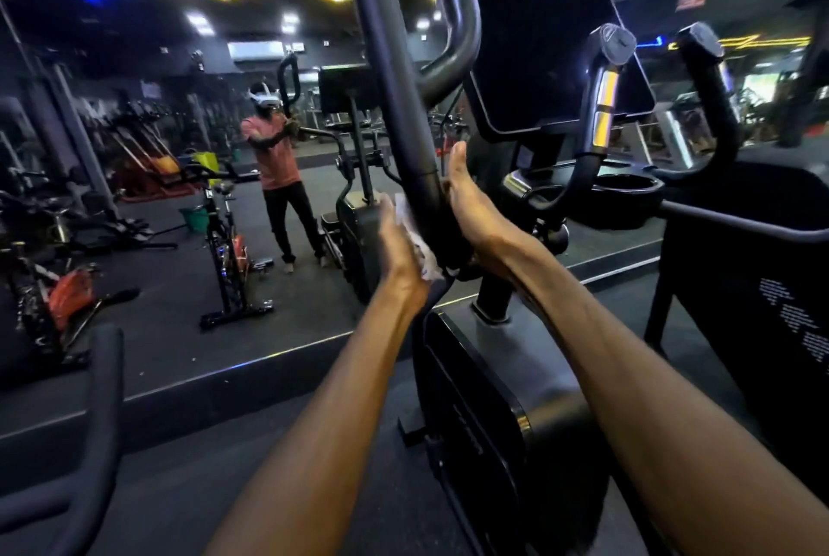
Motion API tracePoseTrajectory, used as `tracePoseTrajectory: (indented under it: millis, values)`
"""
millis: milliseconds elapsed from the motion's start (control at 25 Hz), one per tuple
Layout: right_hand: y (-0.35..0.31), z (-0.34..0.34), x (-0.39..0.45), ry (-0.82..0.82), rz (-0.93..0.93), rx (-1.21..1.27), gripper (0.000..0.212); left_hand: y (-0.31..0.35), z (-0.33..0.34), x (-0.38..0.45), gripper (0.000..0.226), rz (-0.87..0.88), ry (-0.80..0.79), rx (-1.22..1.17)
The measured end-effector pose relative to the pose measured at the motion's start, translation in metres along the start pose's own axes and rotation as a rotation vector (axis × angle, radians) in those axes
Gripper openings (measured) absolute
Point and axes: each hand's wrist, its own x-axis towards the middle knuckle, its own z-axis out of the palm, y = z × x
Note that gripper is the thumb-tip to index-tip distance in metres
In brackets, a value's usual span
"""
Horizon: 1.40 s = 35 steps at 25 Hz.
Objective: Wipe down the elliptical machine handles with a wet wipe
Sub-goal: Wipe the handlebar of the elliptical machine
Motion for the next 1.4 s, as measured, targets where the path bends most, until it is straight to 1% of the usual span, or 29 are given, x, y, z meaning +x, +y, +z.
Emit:
tracePoseTrajectory:
  millis: [80,120,200,240,280,320,360,440,480,520,560,640,720,800,920,1000,1080,1120,1200,1240,1320,1400]
  values:
    - [-0.004,0.007,-0.005,0.117,0.040,-0.043,0.120,-0.005,0.012,-0.018,0.064,0.026,0.014,0.066]
    - [0.004,0.004,-0.002,0.146,0.043,-0.057,0.125,-0.007,0.015,-0.025,0.063,0.045,0.047,0.108]
    - [0.019,-0.001,0.001,0.188,-0.018,-0.042,0.129,-0.006,0.021,-0.032,0.058,0.055,0.121,0.146]
    - [0.016,0.002,-0.001,0.212,-0.030,-0.022,0.135,-0.003,0.024,-0.036,0.056,0.073,0.145,0.146]
    - [0.003,0.006,-0.009,0.259,-0.032,-0.042,0.133,-0.001,0.030,-0.039,0.054,0.104,0.169,0.141]
    - [-0.013,0.013,-0.018,0.317,-0.038,-0.043,0.123,0.004,0.037,-0.042,0.053,0.145,0.198,0.142]
    - [-0.027,0.020,-0.023,0.365,-0.055,-0.051,0.106,0.009,0.045,-0.044,0.053,0.190,0.230,0.148]
    - [-0.037,0.021,-0.028,0.437,-0.144,-0.054,0.065,0.023,0.059,-0.043,0.053,0.272,0.307,0.227]
    - [-0.035,0.018,-0.025,0.494,-0.180,-0.048,0.052,0.026,0.063,-0.039,0.050,0.322,0.349,0.284]
    - [-0.031,0.012,-0.020,0.535,-0.194,-0.023,0.047,0.024,0.063,-0.036,0.046,0.385,0.361,0.324]
    - [-0.028,0.009,-0.016,0.554,-0.188,0.017,0.047,0.017,0.060,-0.037,0.040,0.463,0.349,0.367]
    - [-0.021,0.005,-0.008,0.558,-0.126,0.086,0.050,-0.009,0.042,-0.044,0.027,0.615,0.277,0.489]
    - [-0.011,0.005,-0.006,0.558,-0.050,0.105,0.046,-0.028,0.023,-0.053,0.030,0.672,0.169,0.565]
    - [-0.002,0.008,0.000,0.548,-0.020,0.087,0.045,-0.028,0.022,-0.045,0.042,0.620,0.180,0.533]
    - [0.013,0.008,0.012,0.530,-0.019,0.144,0.052,-0.027,0.029,-0.032,0.052,0.575,0.263,0.394]
    - [0.024,0.004,0.016,0.564,-0.016,0.205,0.044,-0.041,0.020,-0.027,0.053,0.482,0.258,0.334]
    - [0.034,0.000,0.015,0.597,-0.029,0.257,0.031,-0.049,0.009,-0.028,0.062,0.383,0.230,0.345]
    - [0.038,-0.001,0.017,0.600,-0.032,0.289,0.026,-0.049,0.006,-0.028,0.059,0.364,0.212,0.335]
    - [0.043,-0.004,0.023,0.601,-0.044,0.384,0.024,-0.048,0.007,-0.024,0.047,0.294,0.242,0.321]
    - [0.047,-0.006,0.030,0.602,-0.038,0.433,0.026,-0.049,0.005,-0.022,0.045,0.293,0.212,0.332]
    - [0.047,-0.006,0.035,0.603,-0.014,0.540,0.031,-0.061,-0.005,-0.008,0.042,0.309,0.068,0.341]
    - [0.050,-0.006,0.037,0.618,0.007,0.619,0.029,-0.071,-0.023,0.013,0.036,0.316,-0.096,0.406]
